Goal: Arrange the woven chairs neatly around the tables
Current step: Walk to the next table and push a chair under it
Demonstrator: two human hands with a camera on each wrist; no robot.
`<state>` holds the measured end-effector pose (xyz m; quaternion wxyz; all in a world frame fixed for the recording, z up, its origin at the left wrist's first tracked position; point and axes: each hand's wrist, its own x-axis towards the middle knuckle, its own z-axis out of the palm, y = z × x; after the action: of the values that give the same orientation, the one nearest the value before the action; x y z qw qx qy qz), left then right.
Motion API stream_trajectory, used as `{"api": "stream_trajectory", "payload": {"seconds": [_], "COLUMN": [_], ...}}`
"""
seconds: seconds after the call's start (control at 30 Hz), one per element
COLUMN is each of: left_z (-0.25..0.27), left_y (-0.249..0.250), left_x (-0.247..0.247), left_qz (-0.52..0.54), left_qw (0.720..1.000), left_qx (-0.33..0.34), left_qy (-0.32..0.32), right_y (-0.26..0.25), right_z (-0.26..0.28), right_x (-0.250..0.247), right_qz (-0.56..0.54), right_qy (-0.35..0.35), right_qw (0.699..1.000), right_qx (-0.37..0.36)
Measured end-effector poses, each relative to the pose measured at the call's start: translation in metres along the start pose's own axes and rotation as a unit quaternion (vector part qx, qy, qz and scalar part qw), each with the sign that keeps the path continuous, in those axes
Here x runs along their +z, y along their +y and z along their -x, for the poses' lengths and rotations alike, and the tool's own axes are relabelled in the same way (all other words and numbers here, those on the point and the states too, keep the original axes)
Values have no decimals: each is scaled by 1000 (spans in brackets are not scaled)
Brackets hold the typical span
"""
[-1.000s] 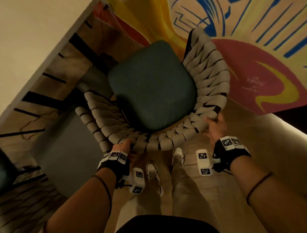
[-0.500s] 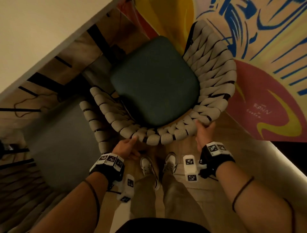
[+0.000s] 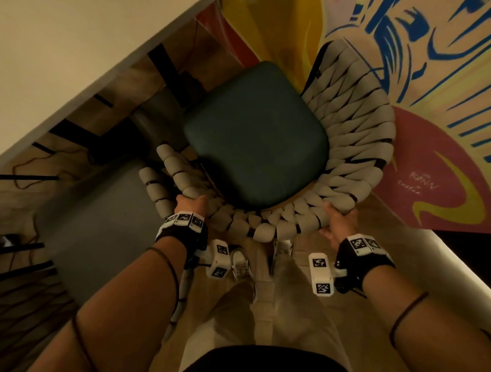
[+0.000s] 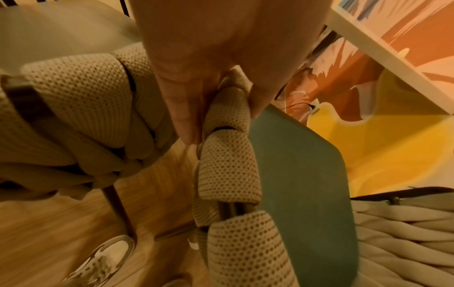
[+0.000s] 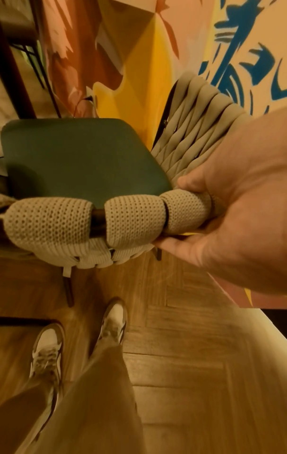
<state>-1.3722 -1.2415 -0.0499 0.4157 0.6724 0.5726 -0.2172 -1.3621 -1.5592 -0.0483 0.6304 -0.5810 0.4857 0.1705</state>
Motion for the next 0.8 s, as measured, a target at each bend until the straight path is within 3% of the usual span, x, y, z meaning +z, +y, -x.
{"api": "stream_trajectory", "payload": {"seconds": [0.27,0.6,0.8], "left_z": [-4,-13,-26], "left_y": [5,31,33], "left_x": [17,35,40], "left_qz": [1,77,70], "left_qw": [999,996,996], "left_qx": [-17,-37,-46], "left_qy": [40,38,41], "right_y": [-31,-86,-93], "right_z": [-26,-61,-67], "right_x": [8,29,30], "right_qz": [22,70,86], "right_qy": [-13,-33,-37], "right_qw": [1000,997,996], "right_qx": [-1,-13,-7]}}
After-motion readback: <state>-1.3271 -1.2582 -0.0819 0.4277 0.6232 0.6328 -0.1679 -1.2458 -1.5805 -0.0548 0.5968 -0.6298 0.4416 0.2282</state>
